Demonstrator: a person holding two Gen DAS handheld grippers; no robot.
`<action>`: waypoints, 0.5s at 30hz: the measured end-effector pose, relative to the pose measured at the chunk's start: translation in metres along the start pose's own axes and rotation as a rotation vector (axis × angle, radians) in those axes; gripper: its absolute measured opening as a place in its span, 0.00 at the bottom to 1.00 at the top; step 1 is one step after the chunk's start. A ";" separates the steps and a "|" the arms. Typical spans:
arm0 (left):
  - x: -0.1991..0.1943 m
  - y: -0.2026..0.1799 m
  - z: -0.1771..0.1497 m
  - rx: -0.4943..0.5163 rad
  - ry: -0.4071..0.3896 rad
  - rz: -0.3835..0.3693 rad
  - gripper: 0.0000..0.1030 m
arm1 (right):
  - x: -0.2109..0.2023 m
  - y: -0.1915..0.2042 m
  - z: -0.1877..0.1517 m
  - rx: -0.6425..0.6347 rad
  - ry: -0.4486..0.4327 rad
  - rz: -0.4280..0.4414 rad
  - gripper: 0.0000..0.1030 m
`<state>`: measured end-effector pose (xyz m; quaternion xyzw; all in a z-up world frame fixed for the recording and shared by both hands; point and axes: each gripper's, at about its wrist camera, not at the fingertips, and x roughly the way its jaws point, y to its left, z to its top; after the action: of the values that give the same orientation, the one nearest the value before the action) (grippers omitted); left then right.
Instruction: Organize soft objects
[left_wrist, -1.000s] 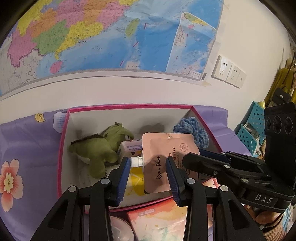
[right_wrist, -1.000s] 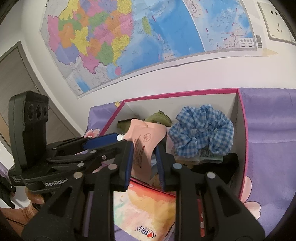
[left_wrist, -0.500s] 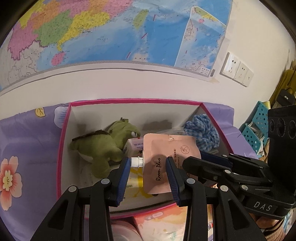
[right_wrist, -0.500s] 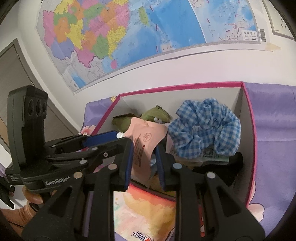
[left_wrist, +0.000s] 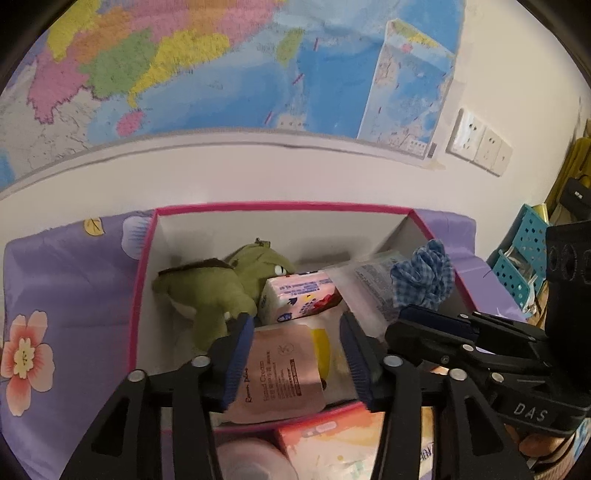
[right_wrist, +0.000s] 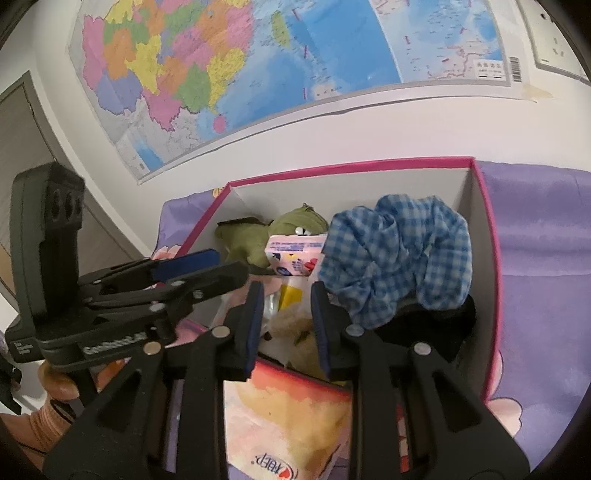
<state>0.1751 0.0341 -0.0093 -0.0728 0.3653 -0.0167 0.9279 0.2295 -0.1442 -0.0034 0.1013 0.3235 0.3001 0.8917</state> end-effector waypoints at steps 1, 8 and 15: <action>-0.007 -0.001 -0.002 0.007 -0.021 0.007 0.57 | -0.003 0.000 -0.002 -0.001 -0.004 0.001 0.34; -0.049 -0.012 -0.018 0.042 -0.125 0.027 0.82 | -0.037 0.011 -0.021 -0.063 -0.050 -0.015 0.56; -0.089 -0.019 -0.051 0.017 -0.198 0.044 1.00 | -0.073 0.033 -0.054 -0.168 -0.109 -0.105 0.80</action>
<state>0.0759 0.0166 0.0168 -0.0580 0.2733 0.0080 0.9601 0.1350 -0.1622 0.0048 0.0254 0.2531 0.2732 0.9277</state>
